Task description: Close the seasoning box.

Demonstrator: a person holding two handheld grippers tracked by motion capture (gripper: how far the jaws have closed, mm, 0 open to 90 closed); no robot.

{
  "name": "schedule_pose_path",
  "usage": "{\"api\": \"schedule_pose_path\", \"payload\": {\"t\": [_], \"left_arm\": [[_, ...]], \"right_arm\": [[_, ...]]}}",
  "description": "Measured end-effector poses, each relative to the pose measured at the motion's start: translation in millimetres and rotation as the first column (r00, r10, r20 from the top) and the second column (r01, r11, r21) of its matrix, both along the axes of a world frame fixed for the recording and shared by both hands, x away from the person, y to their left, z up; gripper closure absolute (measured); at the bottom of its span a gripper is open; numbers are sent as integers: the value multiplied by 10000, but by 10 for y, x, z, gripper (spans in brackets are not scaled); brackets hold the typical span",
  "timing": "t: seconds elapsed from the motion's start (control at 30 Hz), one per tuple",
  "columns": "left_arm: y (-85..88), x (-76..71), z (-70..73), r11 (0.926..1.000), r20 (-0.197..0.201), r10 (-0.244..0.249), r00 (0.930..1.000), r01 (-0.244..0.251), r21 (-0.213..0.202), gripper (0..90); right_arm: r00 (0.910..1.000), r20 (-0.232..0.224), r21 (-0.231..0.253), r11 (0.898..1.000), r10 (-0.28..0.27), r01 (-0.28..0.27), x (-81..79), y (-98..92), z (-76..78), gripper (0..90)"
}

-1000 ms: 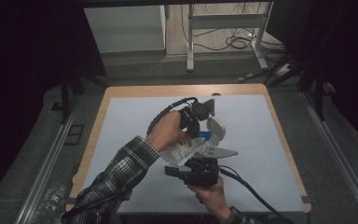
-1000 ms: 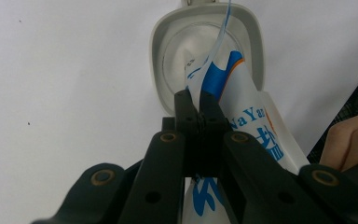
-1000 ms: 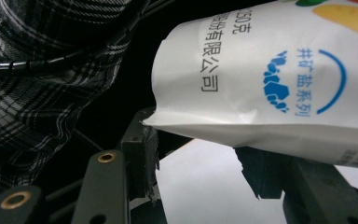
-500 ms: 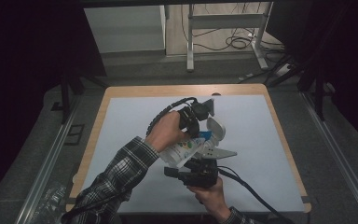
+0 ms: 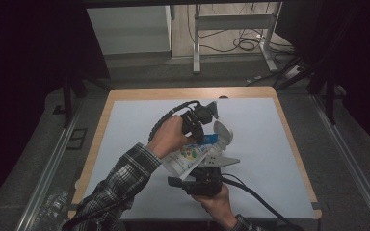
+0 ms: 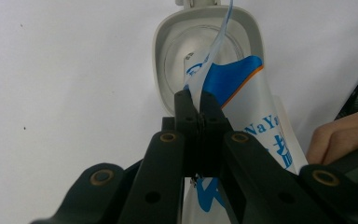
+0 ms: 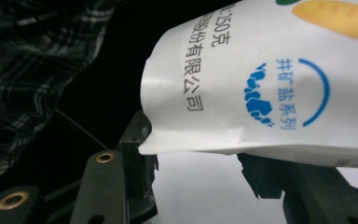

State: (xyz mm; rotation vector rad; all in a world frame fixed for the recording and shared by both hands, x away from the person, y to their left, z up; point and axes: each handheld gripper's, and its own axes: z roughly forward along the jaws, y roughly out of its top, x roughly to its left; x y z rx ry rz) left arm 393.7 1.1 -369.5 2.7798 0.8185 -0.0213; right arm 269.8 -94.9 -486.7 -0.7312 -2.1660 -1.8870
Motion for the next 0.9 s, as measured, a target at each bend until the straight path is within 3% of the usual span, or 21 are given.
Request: {"api": "schedule_pose_path", "payload": {"t": [0.5, 0.7, 0.8, 0.9], "left_arm": [[89, -6, -18, 9985, 168, 120, 9998, -111, -544, 894], [124, -9, -17, 9975, 161, 156, 9997, -144, -687, 894], [141, -12, -9, 9970, 164, 151, 9998, -138, -760, 894], [151, -14, -9, 9963, 155, 164, 9997, -150, -849, 894]], "right_arm": [[10000, 12, -1017, 9948, 19, -18, 12, 28, -119, 479], [9993, 355, -1416, 9898, -73, 122, 13, 38, -155, 479], [9998, 182, -1612, 9869, -73, 101, 19, 42, -177, 472], [9994, 338, -1736, 9847, -76, 134, 30, 47, -199, 469]]}}
